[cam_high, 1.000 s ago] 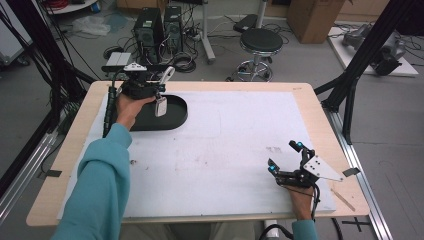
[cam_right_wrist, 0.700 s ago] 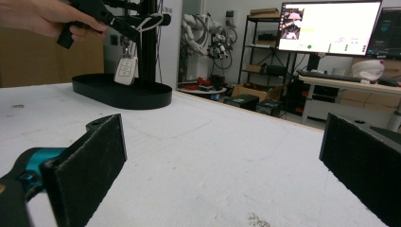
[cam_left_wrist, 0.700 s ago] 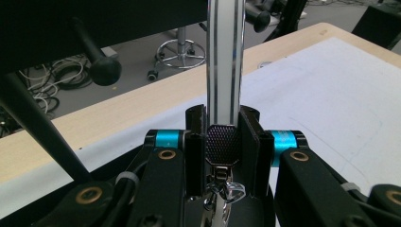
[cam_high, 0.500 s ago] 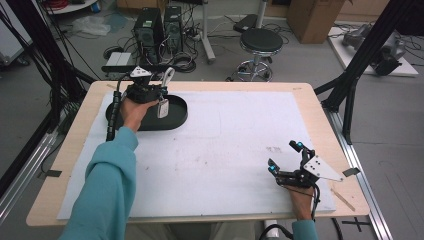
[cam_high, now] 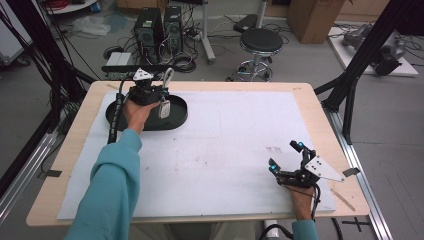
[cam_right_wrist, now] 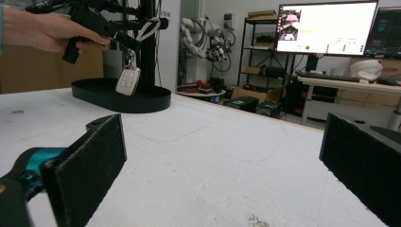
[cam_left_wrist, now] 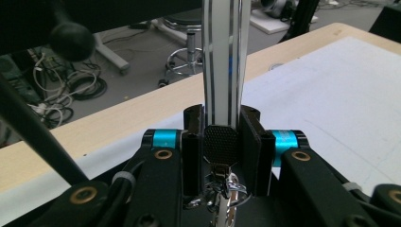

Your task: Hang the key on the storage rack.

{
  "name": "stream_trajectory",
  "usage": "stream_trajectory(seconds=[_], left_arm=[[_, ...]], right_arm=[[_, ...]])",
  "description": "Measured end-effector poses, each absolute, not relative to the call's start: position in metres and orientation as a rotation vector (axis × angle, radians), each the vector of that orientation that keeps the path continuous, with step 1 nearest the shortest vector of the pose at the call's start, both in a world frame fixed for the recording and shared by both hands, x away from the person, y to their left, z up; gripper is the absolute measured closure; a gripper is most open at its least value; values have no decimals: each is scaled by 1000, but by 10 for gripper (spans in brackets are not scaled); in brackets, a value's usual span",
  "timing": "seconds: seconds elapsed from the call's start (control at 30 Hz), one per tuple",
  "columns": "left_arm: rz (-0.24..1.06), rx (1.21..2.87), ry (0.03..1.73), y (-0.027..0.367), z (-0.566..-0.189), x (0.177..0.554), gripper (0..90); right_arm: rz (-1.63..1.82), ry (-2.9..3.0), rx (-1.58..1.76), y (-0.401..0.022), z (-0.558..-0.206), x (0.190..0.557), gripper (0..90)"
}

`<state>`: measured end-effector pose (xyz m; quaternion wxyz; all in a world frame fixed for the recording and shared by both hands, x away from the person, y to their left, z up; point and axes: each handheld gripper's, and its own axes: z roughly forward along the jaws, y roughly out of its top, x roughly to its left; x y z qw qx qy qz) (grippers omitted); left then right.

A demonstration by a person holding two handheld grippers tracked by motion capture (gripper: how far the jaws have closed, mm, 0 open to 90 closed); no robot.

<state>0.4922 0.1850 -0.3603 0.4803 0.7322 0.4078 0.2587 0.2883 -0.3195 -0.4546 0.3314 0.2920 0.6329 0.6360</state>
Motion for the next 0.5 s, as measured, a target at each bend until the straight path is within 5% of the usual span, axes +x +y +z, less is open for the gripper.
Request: stream_trajectory(seconds=[0.37,0.5], left_arm=[[613,1696,779,203,-358,465,18],[605,1664,716,220,-357,439,17]], right_arm=[[1675,1644,777,-321,-456,288,6],[1683,1640,787,-322,-456,289,6]])
